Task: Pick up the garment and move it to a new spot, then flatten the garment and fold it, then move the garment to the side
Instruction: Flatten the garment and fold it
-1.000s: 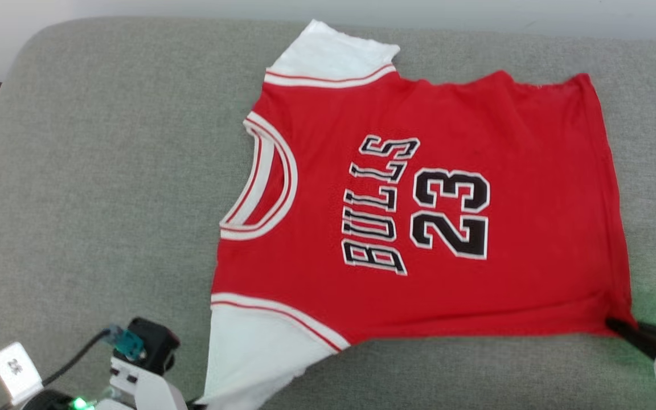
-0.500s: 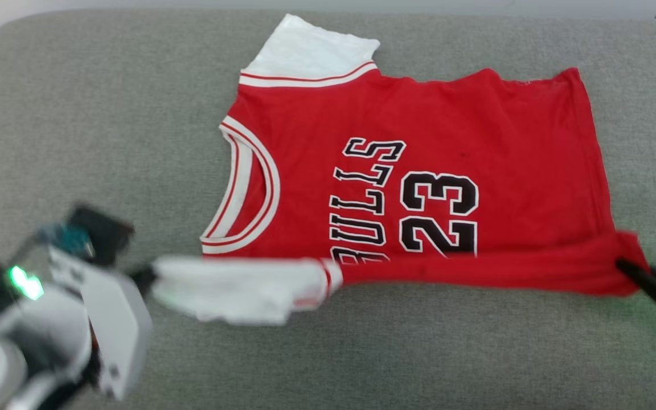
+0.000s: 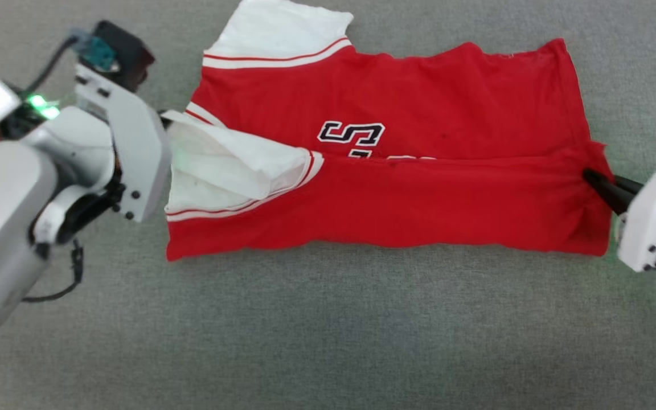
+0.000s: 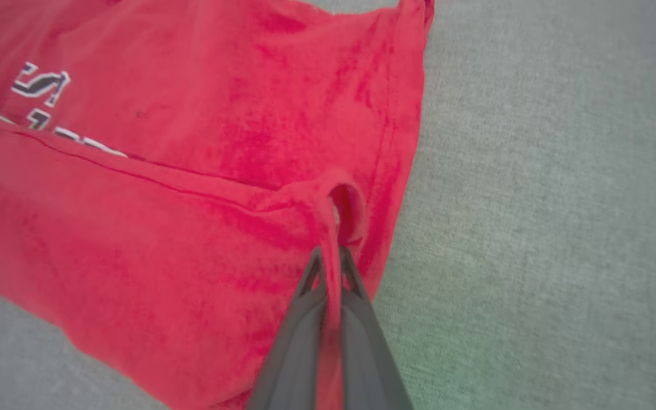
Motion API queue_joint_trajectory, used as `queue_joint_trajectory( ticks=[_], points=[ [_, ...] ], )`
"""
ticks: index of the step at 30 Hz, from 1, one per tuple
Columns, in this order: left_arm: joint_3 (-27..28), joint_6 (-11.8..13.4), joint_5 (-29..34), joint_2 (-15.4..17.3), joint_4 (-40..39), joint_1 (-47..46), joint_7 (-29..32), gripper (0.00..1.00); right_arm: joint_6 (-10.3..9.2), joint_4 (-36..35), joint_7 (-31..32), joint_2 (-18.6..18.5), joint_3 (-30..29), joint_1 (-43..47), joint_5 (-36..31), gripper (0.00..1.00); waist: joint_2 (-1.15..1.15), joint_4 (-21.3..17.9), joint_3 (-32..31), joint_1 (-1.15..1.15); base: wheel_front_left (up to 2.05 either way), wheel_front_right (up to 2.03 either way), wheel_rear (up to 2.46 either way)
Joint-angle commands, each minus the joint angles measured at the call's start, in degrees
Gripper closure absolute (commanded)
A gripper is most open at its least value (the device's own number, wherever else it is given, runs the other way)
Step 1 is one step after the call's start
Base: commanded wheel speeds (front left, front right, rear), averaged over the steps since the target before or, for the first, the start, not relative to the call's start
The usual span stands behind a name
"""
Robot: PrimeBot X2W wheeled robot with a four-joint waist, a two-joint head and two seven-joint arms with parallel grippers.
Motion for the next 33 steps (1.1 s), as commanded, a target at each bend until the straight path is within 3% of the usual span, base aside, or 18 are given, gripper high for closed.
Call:
queue_joint_trajectory(
  ticks=[1,9,19,21,22,23,24,25,28,33],
  points=[
    [-0.4,-0.9,0.2,-1.0,2.0,-0.8,0.2,1.00,-0.11,1.2,-0.3,0.7,0.9,-1.4,-0.9,1.00,0.00,-0.7,0.7,0.00,0.00,0.00,0.00],
    [-2.6,-5.5,-2.0,-9.8,19.3,-1.6,-0.5,1.00,-0.11,10.4,-1.0,3.6,8.3,-8.6,0.1,1.00,0.00,-1.5,1.9,0.00,0.00,0.00,0.00],
    [-3.3,-8.1,-4.6,-15.6,33.6,-2.4,0.7,1.00,-0.11,16.7,0.0,5.1,14.2,-14.0,3.6,1.00,0.00,-1.8,2.2,0.00,0.00,0.00,0.00],
    [-3.2,-8.2,-4.5,-16.2,35.0,-3.3,0.9,0.67,-0.11,17.5,0.0,5.2,14.8,-14.9,3.9,1.00,0.00,-1.7,1.8,0.00,0.00,0.00,0.00],
    [-3.0,-8.3,-4.7,-16.3,35.5,-3.8,0.9,0.58,-0.11,17.9,-0.1,5.1,15.1,-15.2,4.2,0.96,0.00,-1.6,1.6,0.00,0.00,0.00,0.00],
    [-2.9,-8.5,-4.5,-16.4,35.7,-4.5,0.5,0.23,-0.11,18.1,-0.3,5.0,15.3,-15.5,4.5,0.78,0.00,-1.4,1.3,0.00,0.00,0.00,0.00],
    [-2.9,-8.7,-4.2,-16.5,35.7,-5.1,0.2,0.00,-0.11,18.4,-0.5,4.9,15.6,-15.7,4.8,0.32,0.00,-1.3,1.1,0.00,0.00,0.00,0.00],
    [-2.7,-8.6,-4.3,-16.7,35.8,-5.5,0.0,0.00,-0.11,18.5,-0.8,4.7,15.6,-15.9,5.0,0.00,0.00,-1.1,0.7,0.00,0.00,0.00,0.00],
    [-2.7,-8.6,-4.0,-16.5,35.1,-6.3,-0.2,0.00,-0.11,19.0,-2.0,4.1,15.4,-16.2,5.4,0.00,0.00,-0.5,-0.4,0.00,0.00,0.00,0.00],
    [-2.0,-6.4,-5.1,-15.4,32.5,-5.5,1.1,0.00,-0.11,17.9,-6.3,3.1,13.6,-14.8,5.3,0.00,0.00,0.5,-2.3,0.00,0.00,0.00,0.00]
  ],
)
